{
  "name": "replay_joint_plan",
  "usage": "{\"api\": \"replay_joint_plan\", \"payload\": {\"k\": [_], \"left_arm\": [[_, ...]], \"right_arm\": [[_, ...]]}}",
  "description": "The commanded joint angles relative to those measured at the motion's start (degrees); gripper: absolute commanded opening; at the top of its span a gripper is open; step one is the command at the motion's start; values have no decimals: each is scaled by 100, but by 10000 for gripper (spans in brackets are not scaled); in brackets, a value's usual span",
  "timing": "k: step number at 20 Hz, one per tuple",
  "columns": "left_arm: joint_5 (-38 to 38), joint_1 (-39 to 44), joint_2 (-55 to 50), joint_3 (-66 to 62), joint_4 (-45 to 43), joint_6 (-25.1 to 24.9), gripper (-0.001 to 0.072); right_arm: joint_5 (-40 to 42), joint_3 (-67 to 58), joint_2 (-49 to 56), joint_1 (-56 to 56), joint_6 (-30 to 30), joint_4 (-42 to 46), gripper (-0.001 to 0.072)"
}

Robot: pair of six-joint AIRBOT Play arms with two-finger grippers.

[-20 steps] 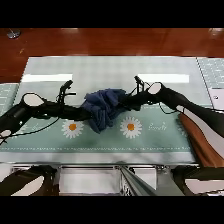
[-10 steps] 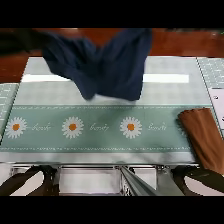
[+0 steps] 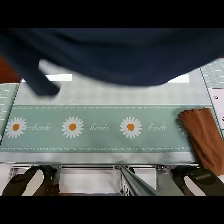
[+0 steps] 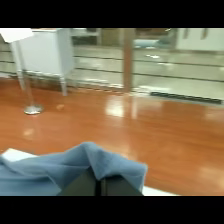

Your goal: Fold the shirts.

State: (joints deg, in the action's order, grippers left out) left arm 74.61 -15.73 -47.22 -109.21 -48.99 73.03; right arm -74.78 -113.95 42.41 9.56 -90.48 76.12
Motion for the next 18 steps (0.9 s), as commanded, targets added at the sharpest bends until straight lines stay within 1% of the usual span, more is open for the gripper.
{"api": "replay_joint_plan", "payload": {"k": [1,3,4,5,7,9,11,12,14,16,18], "left_arm": [[485,848,459,195,-1615,192,22],[929,1478,542,756,-2306,459,22],[1128,1685,564,1156,-2509,573,23],[1235,1853,616,1692,-2612,595,23],[1220,1976,656,2830,-2658,584,23],[723,1967,649,4000,-2732,595,22],[133,1967,525,5060,-2798,595,23],[-127,1967,380,5534,-3023,710,23],[-660,1967,-4,6212,-3421,1172,23],[-1237,1967,-527,6496,-3287,1283,23],[-2055,1967,-1134,6487,-3038,1281,24]], "right_arm": [[-826,-42,-400,-4,-66,511,28],[-1093,205,-407,-4,-142,640,28],[-1196,487,-407,-4,-184,688,28],[-1228,844,-407,-4,-240,695,28],[-1145,1845,-404,-4,-393,671,28],[-573,3110,-400,-4,-581,673,28],[424,4330,-216,-13,-820,697,28],[828,4699,0,-66,-970,636,28],[1353,4911,719,-267,-914,306,29],[1915,4822,1561,-476,-857,70,29],[2317,4577,2441,-726,-778,-455,29]]}}
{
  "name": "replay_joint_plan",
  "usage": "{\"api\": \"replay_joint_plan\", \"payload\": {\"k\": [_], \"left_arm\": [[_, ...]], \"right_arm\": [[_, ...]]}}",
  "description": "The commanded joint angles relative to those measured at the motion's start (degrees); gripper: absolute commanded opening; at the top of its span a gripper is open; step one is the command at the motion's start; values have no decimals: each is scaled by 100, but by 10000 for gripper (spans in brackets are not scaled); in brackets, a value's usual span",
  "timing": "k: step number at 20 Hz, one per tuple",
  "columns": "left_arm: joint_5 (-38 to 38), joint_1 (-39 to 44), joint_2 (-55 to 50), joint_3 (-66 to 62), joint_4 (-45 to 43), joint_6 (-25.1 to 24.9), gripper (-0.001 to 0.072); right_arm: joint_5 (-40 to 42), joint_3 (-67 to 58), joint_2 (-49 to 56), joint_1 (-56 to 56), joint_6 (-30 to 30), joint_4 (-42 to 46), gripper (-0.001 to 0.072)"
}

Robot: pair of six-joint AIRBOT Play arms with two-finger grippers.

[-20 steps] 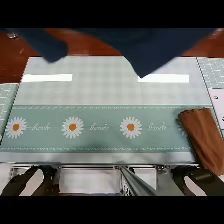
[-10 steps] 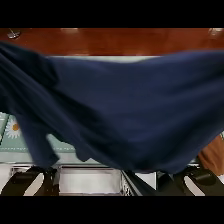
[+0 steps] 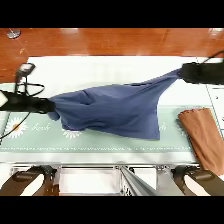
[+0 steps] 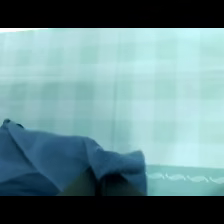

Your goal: Fold the shirts.

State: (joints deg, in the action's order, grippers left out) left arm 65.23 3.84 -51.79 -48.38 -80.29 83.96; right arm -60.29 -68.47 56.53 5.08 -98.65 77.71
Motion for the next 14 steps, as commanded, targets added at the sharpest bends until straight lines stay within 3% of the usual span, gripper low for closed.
{"api": "replay_joint_plan", "payload": {"k": [1,2,3,4,5,6,8,9,10,11,13,14], "left_arm": [[-1373,11,-955,341,223,190,24],[-1443,11,-1217,210,356,192,26],[-1397,9,-1467,-7,431,313,72],[-1248,0,-1648,-280,420,382,256],[-986,-76,-1757,-573,348,374,605],[-632,-240,-1821,-905,52,321,703],[-87,-874,-1810,-1320,-579,221,703],[138,-1325,-1762,-1333,-470,225,702],[264,-1849,-1700,-1134,173,216,701],[334,-2299,-1628,-688,1193,-133,701],[474,-2754,-1532,389,2614,-997,701],[192,-2782,-1410,955,2968,-1023,701]], "right_arm": [[1062,-98,1425,-358,63,-975,29],[1193,-214,1801,-463,140,-1528,29],[1174,-356,2109,-581,400,-1980,89],[1003,-492,2315,-715,535,-2194,373],[634,-654,2437,-911,608,-2218,637],[177,-798,2459,-1158,785,-2133,625],[-920,-914,2267,-1773,1058,-1565,625],[-1397,-833,2076,-2068,1062,-999,624],[-1602,-584,1823,-2295,1062,-573,624],[-1526,-92,1469,-2509,1060,-415,622],[-1016,1152,719,-2728,1040,-761,616],[-815,1829,306,-2747,1108,-1123,616]]}}
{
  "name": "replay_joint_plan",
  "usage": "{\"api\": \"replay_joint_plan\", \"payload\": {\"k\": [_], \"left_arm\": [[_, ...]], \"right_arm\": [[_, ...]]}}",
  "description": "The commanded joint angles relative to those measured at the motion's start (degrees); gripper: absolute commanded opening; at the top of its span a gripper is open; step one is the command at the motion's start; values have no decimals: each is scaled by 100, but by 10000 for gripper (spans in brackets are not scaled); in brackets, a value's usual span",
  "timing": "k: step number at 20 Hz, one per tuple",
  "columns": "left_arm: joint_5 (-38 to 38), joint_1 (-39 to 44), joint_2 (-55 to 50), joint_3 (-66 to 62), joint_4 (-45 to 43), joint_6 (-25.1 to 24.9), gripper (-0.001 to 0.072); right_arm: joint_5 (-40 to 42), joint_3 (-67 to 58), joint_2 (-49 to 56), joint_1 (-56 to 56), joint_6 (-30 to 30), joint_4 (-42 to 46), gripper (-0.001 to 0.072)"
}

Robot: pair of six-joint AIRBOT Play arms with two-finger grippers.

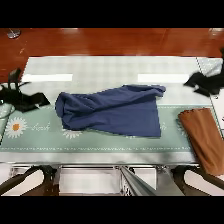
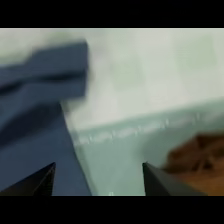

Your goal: Fold the shirts.

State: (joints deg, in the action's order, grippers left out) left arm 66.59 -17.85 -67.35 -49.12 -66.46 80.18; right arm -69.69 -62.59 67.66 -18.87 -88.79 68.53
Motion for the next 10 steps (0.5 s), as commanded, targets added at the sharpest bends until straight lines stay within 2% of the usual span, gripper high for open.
{"api": "replay_joint_plan", "payload": {"k": [1,2,4,10], "left_arm": [[-144,-570,256,1464,1980,-793,701],[-170,-487,291,1738,2177,-1012,702],[-448,-160,264,2017,2181,-1056,702],[-1449,1368,260,2046,2221,-1012,699]], "right_arm": [[245,1836,-1196,-339,323,-629,616],[282,2293,-1488,-341,476,-999,616],[297,2931,-1919,-341,553,-1333,616],[234,3571,-2050,-339,542,-1362,616]]}}
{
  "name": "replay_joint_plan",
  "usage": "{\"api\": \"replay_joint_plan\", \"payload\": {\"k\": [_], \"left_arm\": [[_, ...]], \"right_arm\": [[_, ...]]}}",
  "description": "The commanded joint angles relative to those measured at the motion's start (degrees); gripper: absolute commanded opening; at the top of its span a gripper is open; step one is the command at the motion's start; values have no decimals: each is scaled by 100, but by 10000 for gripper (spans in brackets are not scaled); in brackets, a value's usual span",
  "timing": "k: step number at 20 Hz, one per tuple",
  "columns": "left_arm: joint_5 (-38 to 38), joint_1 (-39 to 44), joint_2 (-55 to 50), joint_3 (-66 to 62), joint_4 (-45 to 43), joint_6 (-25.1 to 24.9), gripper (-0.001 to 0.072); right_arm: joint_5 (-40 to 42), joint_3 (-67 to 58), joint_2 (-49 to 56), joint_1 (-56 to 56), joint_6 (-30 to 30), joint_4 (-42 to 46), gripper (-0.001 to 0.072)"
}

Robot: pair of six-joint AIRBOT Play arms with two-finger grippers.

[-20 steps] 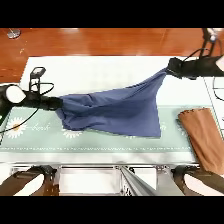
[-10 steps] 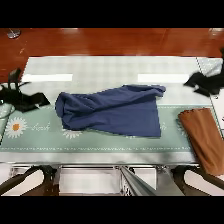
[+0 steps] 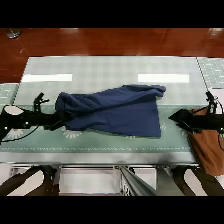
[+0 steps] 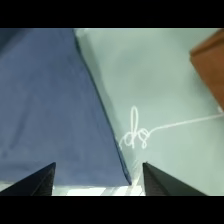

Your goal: Fold the shirts.

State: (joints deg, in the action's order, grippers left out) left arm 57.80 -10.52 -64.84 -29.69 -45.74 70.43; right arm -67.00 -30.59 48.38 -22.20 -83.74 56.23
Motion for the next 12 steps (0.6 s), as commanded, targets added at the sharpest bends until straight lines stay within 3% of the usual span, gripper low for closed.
{"api": "replay_joint_plan", "payload": {"k": [1,3,7,12], "left_arm": [[-804,807,9,94,175,33,668],[-841,925,11,13,195,11,36],[-507,925,13,-306,229,-39,23],[-483,922,13,-393,229,-37,23]], "right_arm": [[-50,459,-122,-7,33,-127,616],[-116,684,-122,35,-22,-125,616],[68,951,105,944,-339,42,616],[1130,745,1054,1956,-518,-603,616]]}}
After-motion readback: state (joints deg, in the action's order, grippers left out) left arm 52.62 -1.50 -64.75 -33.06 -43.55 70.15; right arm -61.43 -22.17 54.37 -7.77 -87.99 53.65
